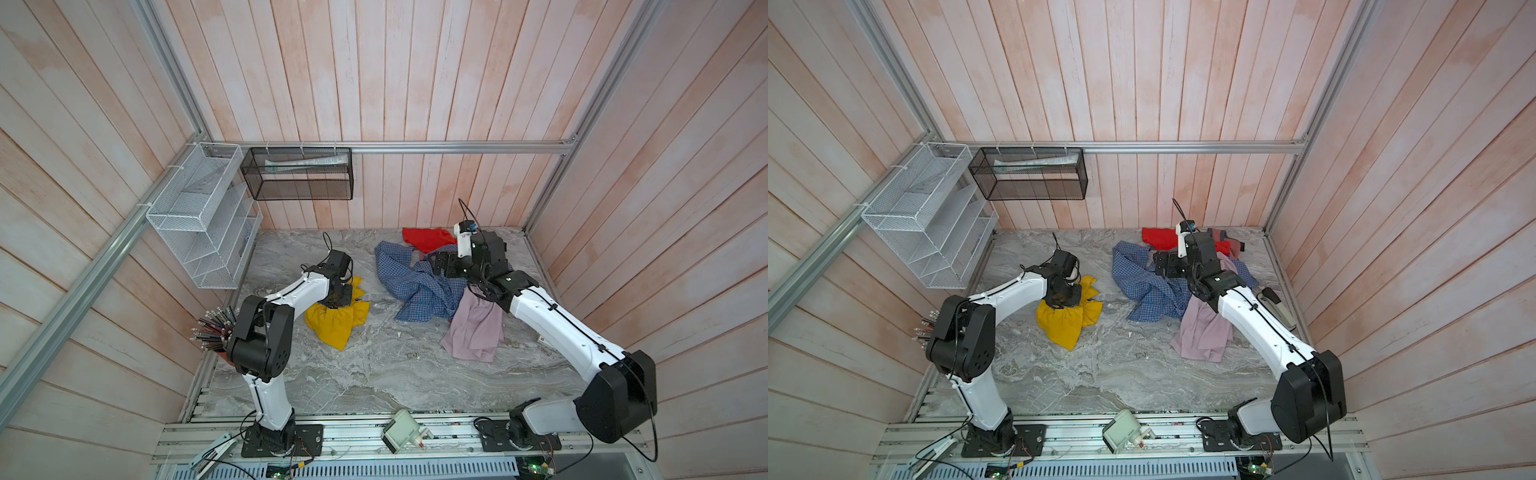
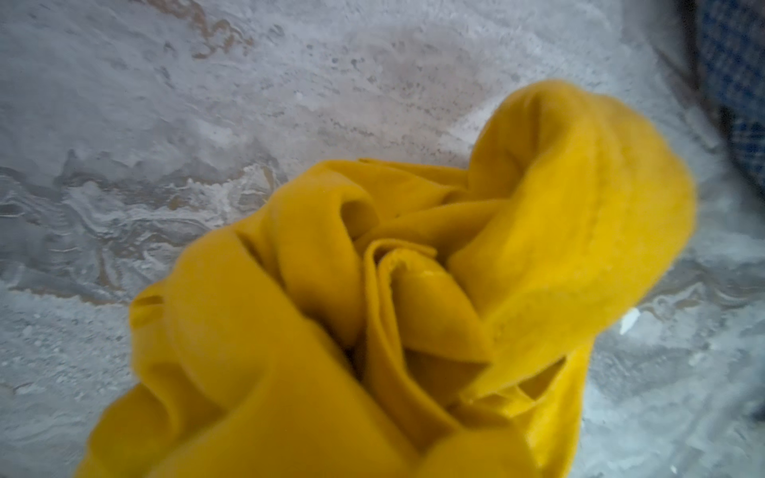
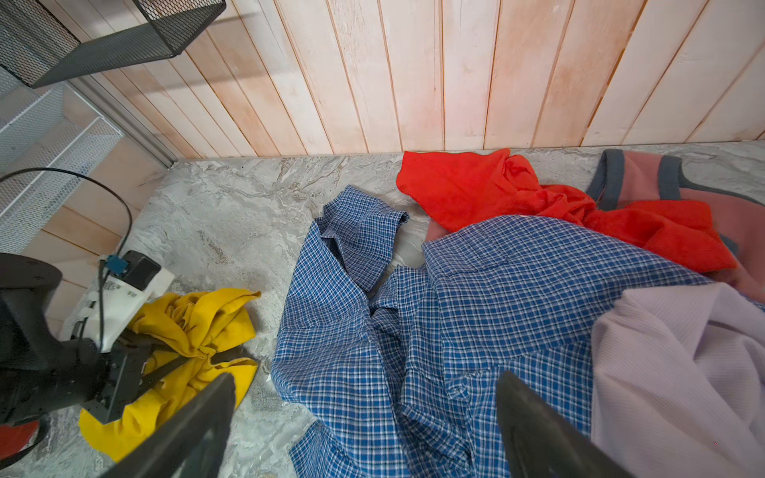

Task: Pick out a specific cloth from the pile
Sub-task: 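Drag the yellow cloth farther from the robot with the left gripper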

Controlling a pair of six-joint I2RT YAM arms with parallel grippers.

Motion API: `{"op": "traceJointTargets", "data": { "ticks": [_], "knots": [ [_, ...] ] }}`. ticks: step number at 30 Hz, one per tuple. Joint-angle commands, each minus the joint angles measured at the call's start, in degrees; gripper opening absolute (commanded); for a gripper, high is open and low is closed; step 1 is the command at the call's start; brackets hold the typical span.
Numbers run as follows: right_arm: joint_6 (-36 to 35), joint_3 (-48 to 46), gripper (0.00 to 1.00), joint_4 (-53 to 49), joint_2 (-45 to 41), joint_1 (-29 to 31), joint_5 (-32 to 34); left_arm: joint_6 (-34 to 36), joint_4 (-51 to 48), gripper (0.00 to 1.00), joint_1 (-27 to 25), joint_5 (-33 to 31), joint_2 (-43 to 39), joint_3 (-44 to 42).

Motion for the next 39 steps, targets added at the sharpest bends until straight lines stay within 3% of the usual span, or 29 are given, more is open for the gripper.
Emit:
{"op": "traceJointTargets", "data": {
  "ticks": [1,16,26,29,34,39],
  "knots": [
    [0.61,-0.23,0.98,1.69,-0.99,-0.35,-0.66,-0.33,-1.51,0.00,0.95,0.52,-4.57,4.01],
    [1.12,-0.97,0.98,3.27,-1.47,-0.49,-1.07,-1.12,-0.69,0.00,6.05,-5.61,-11.37,13.73],
    [1.00,-4.24,0.98,6.28,-4.15,-0.49,-0.66,1.37,5.67,0.00,11.99,-4.05,0.05,14.68],
    [1.00,-6.00,0.98,8.10,-5.58,-0.49,-0.12,4.58,8.38,0.00,12.24,-7.69,4.05,15.72],
    [2.04,-7.60,0.98,10.11,-6.16,-0.58,-1.28,11.85,14.54,0.00,12.11,-8.65,8.07,17.27],
    [2.32,-8.25,0.98,9.64,-6.75,-0.58,-0.99,22.31,18.57,0.00,11.93,-12.18,11.77,19.88]
  ]
}}
